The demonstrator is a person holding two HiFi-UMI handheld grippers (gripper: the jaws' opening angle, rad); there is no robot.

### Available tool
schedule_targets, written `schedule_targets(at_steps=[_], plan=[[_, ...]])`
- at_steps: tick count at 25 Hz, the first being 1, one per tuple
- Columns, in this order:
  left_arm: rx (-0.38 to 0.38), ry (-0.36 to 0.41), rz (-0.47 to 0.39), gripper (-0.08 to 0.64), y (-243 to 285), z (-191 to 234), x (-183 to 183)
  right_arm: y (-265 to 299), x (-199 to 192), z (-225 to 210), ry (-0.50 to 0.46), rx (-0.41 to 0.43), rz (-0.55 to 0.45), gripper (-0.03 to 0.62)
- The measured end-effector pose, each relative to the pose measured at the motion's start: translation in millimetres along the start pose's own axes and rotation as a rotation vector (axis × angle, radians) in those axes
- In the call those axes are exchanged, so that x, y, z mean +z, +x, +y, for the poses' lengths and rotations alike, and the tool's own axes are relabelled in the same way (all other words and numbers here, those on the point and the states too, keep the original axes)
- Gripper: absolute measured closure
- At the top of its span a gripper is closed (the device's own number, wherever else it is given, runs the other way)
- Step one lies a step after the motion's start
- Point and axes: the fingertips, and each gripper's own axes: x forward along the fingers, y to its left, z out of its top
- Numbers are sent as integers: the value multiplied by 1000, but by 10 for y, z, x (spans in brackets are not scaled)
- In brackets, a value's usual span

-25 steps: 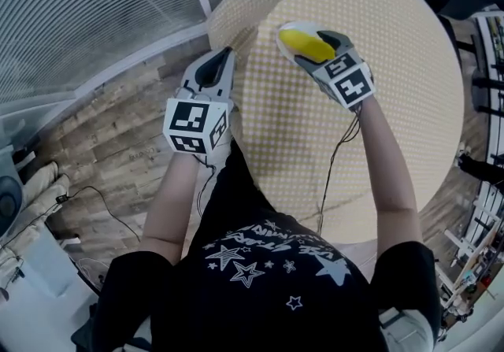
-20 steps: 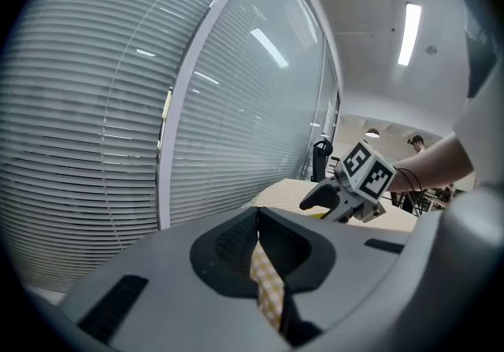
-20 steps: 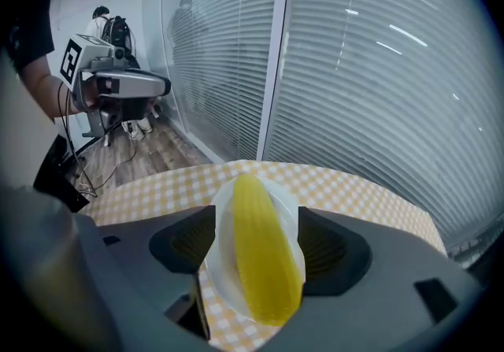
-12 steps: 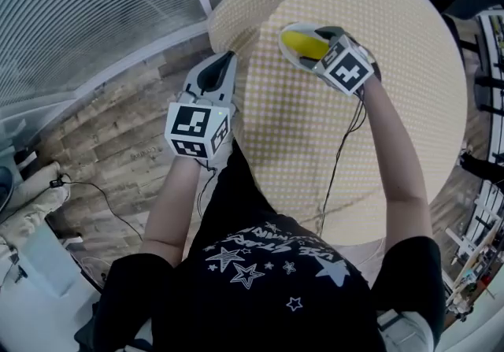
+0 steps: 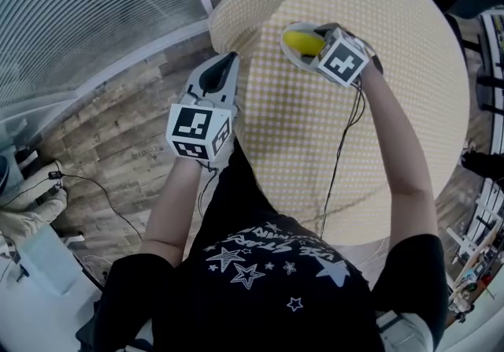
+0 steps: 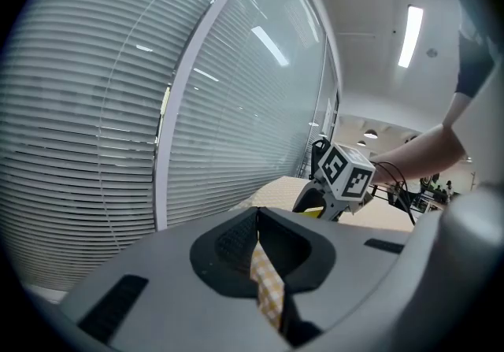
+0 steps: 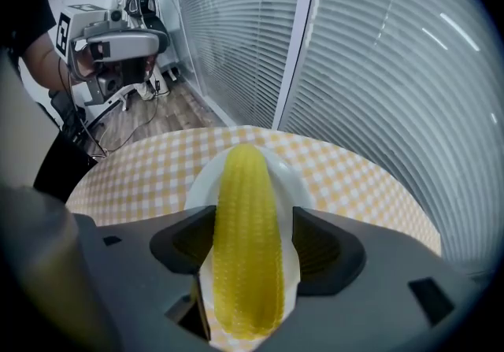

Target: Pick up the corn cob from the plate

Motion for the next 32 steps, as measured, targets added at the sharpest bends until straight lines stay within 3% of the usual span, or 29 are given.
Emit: schedule_targets(at_steps=[7,22,32], plan=[[4,-6,0,554,-12,21,-21,36,69,43,41,110,8,296],[1,-4,8,554,-81,-60,-55,30,63,83,14,117,13,330],[28,2,2,554,-260,-94,-70,-2,5,81,79,65,-9,334]])
